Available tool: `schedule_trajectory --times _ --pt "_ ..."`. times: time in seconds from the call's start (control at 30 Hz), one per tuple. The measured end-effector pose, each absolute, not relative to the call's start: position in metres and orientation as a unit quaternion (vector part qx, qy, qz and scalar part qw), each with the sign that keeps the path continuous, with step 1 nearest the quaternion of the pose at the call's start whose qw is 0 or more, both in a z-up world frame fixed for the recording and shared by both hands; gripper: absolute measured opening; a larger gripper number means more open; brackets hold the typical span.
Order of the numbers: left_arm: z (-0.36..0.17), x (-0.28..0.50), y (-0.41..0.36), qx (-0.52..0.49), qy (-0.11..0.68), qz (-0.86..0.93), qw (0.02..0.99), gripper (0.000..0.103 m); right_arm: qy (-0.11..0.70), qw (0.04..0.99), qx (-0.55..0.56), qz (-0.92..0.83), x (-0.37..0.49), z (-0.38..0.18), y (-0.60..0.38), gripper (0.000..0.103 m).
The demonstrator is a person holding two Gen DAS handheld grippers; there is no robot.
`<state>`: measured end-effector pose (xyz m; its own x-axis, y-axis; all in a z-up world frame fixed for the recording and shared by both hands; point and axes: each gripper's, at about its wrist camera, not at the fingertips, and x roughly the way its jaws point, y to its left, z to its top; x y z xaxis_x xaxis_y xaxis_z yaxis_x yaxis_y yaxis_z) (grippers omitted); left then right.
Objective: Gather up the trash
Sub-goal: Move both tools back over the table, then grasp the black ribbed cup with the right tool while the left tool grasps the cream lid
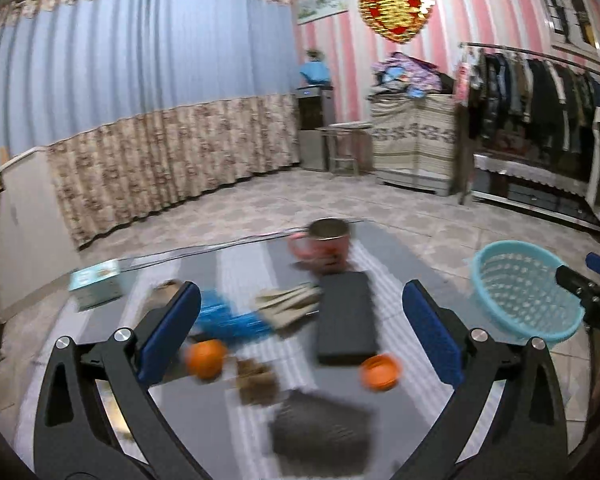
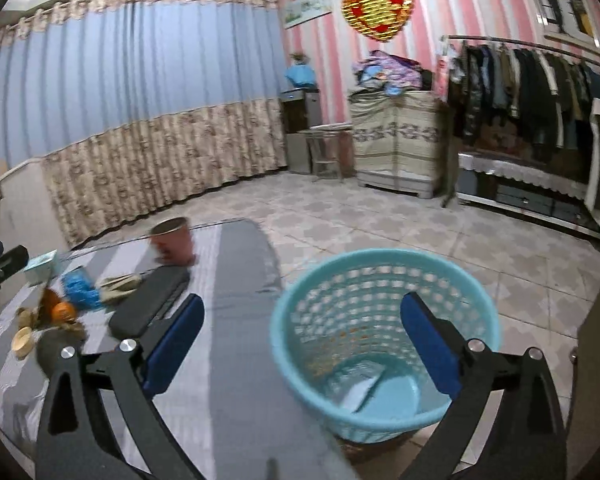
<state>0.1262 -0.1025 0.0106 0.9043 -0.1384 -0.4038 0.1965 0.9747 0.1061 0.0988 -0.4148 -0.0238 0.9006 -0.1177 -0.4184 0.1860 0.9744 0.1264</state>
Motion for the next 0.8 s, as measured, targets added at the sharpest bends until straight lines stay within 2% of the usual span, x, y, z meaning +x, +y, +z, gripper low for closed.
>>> schedule_trajectory --times 0.3,0.8 --pt "0.001 0.115 -0.001 0.042 0.224 -0.018 0.973 0.098 0.241 0.968 0.068 -0.025 0.095 -0.041 -0.331 0.097" --pt "-0.045 0.123 0.085 0.027 0.265 0.029 0.963 0.098 0.299 0.954 0.005 0.025 0.109 -0.064 -0.218 0.097"
